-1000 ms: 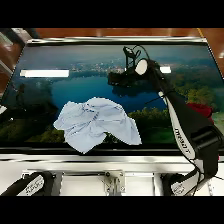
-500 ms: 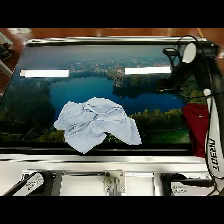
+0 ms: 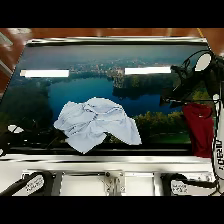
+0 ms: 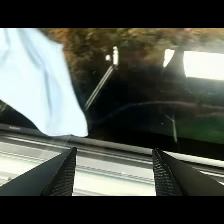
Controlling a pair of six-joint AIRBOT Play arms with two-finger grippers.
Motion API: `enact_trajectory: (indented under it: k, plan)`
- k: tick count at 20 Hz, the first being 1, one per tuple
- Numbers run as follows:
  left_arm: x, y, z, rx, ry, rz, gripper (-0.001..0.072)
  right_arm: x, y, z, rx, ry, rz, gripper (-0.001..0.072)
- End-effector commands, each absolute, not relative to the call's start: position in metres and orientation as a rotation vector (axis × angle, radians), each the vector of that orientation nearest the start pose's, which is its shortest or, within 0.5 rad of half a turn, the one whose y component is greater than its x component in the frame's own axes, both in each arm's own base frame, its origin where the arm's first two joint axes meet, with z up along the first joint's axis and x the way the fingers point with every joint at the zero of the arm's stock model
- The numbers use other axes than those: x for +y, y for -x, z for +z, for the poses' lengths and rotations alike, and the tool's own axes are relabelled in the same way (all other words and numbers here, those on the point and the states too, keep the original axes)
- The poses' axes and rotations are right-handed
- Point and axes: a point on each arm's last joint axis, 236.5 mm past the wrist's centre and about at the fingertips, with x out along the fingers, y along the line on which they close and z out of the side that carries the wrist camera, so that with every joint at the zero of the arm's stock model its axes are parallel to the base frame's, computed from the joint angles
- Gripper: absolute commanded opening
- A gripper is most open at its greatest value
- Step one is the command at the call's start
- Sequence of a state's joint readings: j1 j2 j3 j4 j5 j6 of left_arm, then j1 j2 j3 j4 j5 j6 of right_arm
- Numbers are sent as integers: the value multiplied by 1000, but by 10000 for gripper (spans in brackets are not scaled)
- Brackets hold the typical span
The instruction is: Fold the shirts.
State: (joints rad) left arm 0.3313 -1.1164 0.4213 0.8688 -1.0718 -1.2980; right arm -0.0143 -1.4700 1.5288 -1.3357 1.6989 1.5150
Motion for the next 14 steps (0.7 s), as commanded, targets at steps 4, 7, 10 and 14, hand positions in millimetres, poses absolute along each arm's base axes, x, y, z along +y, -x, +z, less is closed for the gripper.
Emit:
enact_trajectory:
  k: [4, 7, 10, 14]
  plan:
    - [-99, -252, -130, 1433, 903, -110, 351, 36, -344, 41, 1652, -98, 195, 598]
    - [-106, -252, -125, 1434, 884, -155, 52, 34, -321, 29, 1744, -81, 227, 598]
    - [-114, -250, -109, 1431, 840, -255, 40, 58, -272, -9, 1875, -226, 329, 598]
    - [-116, -260, -77, 1333, 794, -313, 39, 91, -232, -71, 1887, -425, 337, 598]
